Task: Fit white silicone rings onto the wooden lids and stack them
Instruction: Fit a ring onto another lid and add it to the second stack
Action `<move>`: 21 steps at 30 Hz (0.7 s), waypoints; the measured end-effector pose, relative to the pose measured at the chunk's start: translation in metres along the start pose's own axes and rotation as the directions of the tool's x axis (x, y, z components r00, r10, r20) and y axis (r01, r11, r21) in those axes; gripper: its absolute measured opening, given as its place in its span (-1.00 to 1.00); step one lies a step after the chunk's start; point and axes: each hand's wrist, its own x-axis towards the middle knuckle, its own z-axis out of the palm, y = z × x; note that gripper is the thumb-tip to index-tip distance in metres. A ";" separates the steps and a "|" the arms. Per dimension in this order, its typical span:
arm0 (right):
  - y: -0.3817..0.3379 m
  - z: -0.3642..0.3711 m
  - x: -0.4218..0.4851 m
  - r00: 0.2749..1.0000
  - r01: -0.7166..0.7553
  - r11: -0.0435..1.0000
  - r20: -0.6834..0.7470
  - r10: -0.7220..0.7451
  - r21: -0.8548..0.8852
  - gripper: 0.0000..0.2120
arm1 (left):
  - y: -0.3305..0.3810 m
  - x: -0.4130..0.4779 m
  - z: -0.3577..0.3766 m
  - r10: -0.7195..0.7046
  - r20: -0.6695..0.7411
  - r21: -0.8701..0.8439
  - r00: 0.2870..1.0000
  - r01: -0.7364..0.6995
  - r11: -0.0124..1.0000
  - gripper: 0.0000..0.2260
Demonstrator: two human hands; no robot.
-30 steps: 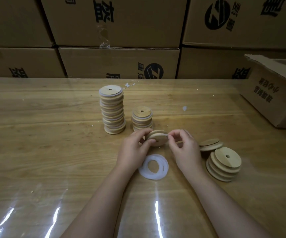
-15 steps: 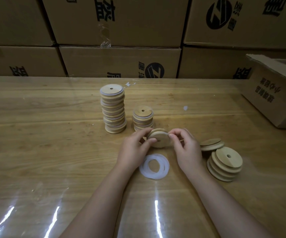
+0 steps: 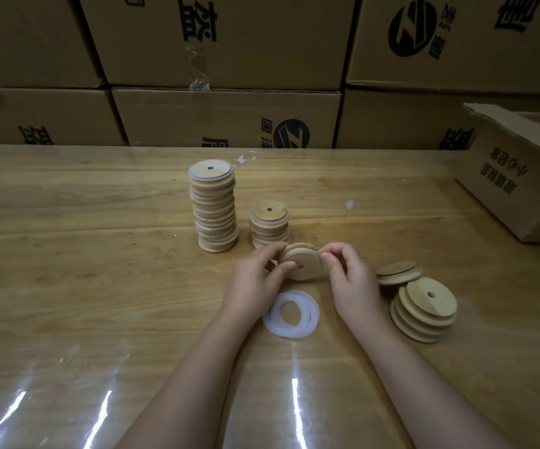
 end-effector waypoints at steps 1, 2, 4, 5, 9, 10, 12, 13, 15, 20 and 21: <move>0.000 0.000 0.000 1.000 -0.020 1.000 -0.007 0.020 0.024 -0.90 | -0.001 0.000 0.000 -0.009 0.008 -0.012 1.000 0.009 1.000 -0.75; 0.000 0.000 0.001 0.999 -0.037 0.998 -0.019 0.038 0.042 -0.90 | -0.001 0.001 -0.001 -0.018 0.009 -0.022 1.000 0.019 1.000 -0.76; 0.001 0.000 0.002 0.997 -0.068 0.995 -0.038 0.071 0.066 -0.88 | -0.003 0.001 -0.002 -0.033 0.001 -0.044 0.999 0.033 0.998 -0.78; 0.001 0.001 0.003 0.996 -0.077 0.994 -0.036 0.080 0.073 -0.88 | -0.003 0.001 -0.002 -0.038 -0.001 -0.054 0.999 0.038 0.998 -0.79; 0.002 0.001 0.003 0.997 -0.081 0.992 -0.009 0.082 0.097 -0.85 | -0.002 0.001 -0.004 -0.055 -0.008 -0.103 0.998 0.054 0.993 -0.79; 0.002 0.001 0.003 0.997 -0.077 0.993 -0.003 0.077 0.091 -0.84 | -0.001 0.001 -0.004 -0.055 -0.012 -0.110 0.998 0.054 0.992 -0.76; 0.002 0.001 0.003 0.998 -0.066 0.995 0.003 0.066 0.071 -0.84 | 0.001 0.001 -0.004 -0.049 -0.013 -0.106 0.999 0.047 0.993 -0.73; 0.003 0.001 0.003 0.998 -0.061 0.996 0.000 0.061 0.064 -0.83 | 0.001 0.001 -0.005 -0.047 -0.012 -0.104 0.999 0.046 0.994 -0.74; 0.002 0.001 0.002 0.999 -0.042 0.997 -0.016 0.043 0.058 -0.81 | 0.000 0.002 -0.004 -0.047 -0.005 -0.100 0.999 0.046 0.994 -0.78; 0.001 0.000 0.001 0.999 -0.025 0.998 -0.036 0.028 0.058 -0.77 | 0.001 0.000 -0.003 -0.010 -0.021 -0.024 1.000 0.010 1.000 -0.70; 0.001 0.000 0.001 0.999 -0.019 0.998 -0.035 0.021 0.060 -0.76 | 0.002 0.000 -0.003 -0.004 -0.025 -0.018 1.000 0.004 1.000 -0.70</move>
